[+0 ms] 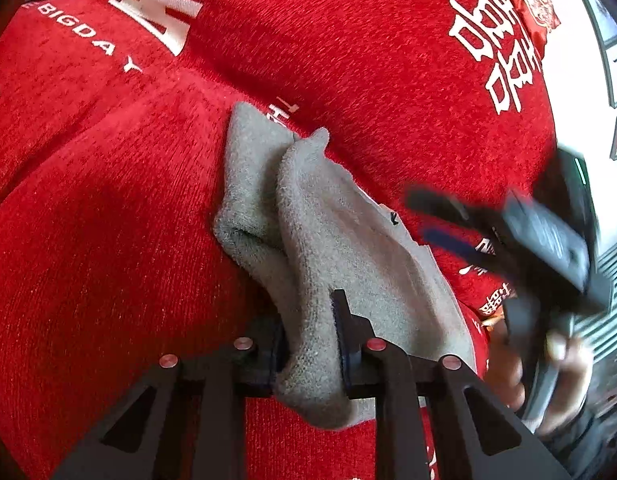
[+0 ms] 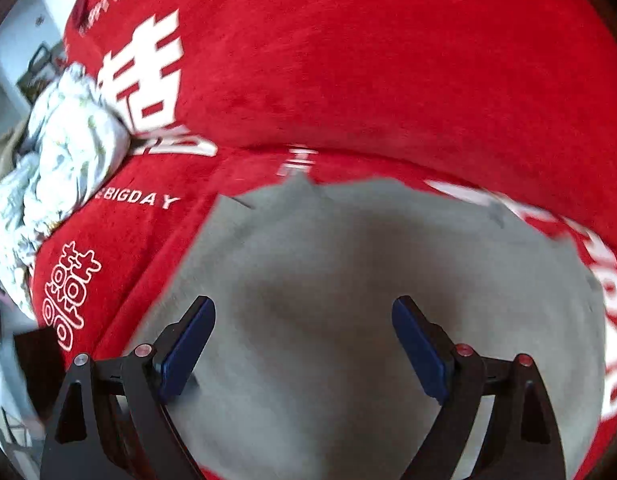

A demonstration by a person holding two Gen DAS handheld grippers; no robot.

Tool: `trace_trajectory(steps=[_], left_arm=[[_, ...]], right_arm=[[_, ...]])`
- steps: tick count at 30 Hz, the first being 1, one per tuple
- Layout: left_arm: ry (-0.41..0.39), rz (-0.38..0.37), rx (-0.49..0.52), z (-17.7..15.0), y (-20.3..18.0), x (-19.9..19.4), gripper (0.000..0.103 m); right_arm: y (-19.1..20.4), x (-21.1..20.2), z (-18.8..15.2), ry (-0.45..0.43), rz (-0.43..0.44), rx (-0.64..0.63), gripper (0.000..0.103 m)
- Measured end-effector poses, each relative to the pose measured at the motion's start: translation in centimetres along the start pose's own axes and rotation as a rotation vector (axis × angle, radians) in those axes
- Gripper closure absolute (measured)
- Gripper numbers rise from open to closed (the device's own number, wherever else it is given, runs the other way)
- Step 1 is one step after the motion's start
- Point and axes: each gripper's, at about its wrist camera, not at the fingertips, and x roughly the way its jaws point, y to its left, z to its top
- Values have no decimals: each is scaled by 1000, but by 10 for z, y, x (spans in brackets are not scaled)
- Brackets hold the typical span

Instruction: Fold small clothes

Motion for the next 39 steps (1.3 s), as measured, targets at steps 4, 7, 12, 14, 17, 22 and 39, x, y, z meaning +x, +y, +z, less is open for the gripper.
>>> trace_trajectory(steps=[4, 7, 12, 14, 17, 22, 39], left_arm=[[-3, -1, 2, -1, 1, 0, 81], [-7, 30, 26, -2, -3, 0, 81], [-11, 53, 41, -3, -6, 0, 83], [-14, 51, 32, -3, -5, -1, 83], [-37, 67, 45, -5, -8, -4, 84], [-50, 115, 94, -7, -21, -7, 84], [-35, 309, 312, -12, -82, -10, 84]], right_arm=[[44, 53, 31, 102, 5, -48, 11], [63, 92, 44, 194, -33, -53, 11], [103, 130, 37, 241, -206, -224, 9], [111, 130, 33, 225, -217, -287, 27], [99, 120, 38, 216, -218, -250, 67], [60, 98, 41, 183, -42, -98, 84], [10, 47, 44, 87, 231, 115, 85]])
